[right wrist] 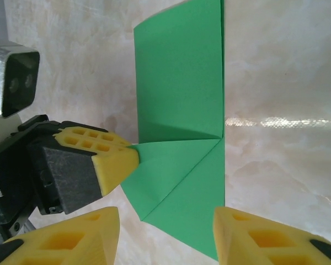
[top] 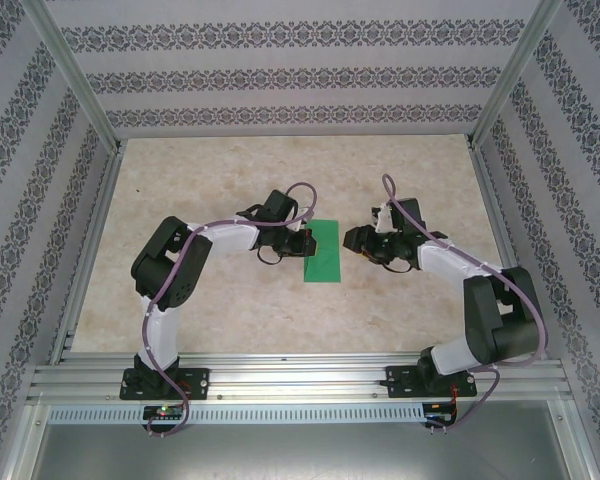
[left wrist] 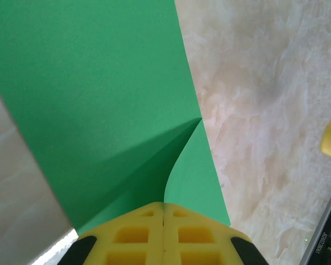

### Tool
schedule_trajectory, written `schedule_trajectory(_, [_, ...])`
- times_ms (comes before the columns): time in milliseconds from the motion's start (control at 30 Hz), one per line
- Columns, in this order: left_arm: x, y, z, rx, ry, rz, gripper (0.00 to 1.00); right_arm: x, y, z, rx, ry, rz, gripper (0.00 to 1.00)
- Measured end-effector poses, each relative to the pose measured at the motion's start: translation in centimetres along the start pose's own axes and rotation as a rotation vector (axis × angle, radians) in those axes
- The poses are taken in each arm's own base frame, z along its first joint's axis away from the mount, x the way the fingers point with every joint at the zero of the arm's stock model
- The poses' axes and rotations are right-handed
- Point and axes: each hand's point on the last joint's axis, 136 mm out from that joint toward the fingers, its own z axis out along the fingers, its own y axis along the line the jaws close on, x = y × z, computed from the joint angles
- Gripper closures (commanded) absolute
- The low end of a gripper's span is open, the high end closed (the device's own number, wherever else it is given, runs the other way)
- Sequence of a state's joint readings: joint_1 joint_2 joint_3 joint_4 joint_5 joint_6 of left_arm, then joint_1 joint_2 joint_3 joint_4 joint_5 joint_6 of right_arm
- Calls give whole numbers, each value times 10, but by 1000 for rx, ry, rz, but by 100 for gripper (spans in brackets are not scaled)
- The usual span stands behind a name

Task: Fold a paper plane with a square sheet of paper (fold left side to right side)
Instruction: Turn over the paper at the center of the table.

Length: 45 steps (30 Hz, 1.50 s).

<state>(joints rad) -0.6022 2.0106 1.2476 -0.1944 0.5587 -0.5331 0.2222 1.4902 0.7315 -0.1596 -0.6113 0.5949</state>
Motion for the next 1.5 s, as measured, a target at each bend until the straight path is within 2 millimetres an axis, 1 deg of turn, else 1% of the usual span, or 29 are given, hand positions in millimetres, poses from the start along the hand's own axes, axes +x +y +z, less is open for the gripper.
schedule_trajectory(133, [-1, -4, -10, -8, -22, 9, 97, 2, -2, 11, -41, 19, 37, 44])
schedule_trajectory(267, [-3, -10, -18, -4, -43, 22, 97, 1, 1, 20, -81, 28, 54, 44])
schedule_trajectory(467, [-1, -7, -19, -9, -44, 19, 96, 7, 3, 41, -108, 81, 58, 45])
schedule_trajectory(600, [0, -2, -19, -20, -46, 11, 95, 7, 3, 57, -118, 109, 72, 46])
schedule_trajectory(733, [0, -2, -19, -24, -48, 11, 91, 7, 6, 66, -132, 125, 74, 49])
schedule_trajectory(767, [0, -1, -19, -24, -48, 11, 90, 6, 7, 69, -141, 126, 75, 51])
schedule_trajectory(867, [0, 0, -19, -30, -49, 7, 78, 4, 9, 72, -156, 127, 80, 57])
schedule_trajectory(900, [0, 1, -19, -34, -50, 7, 76, 4, 11, 73, -159, 127, 82, 59])
schedule_trajectory(1100, [-3, 7, -21, -50, -62, 1, 71, 3, 13, 73, -171, 129, 82, 69])
schedule_trajectory(1233, [-4, 10, -24, -59, -69, -5, 62, 2, 16, 73, -176, 130, 75, 79])
schedule_trajectory(1300, [-4, 12, -29, -63, -77, -9, 56, 1, 17, 72, -178, 128, 73, 85])
schedule_trajectory(1367, [-5, 11, -37, -62, -91, -10, 50, 0, 18, 71, -179, 124, 67, 88])
schedule_trajectory(1433, [-6, 10, -48, -62, -112, -13, 43, -2, 22, 67, -183, 116, 55, 89])
schedule_trajectory(1500, [-7, 7, -64, -58, -141, -16, 36, -6, 32, 59, -199, 95, 28, 92])
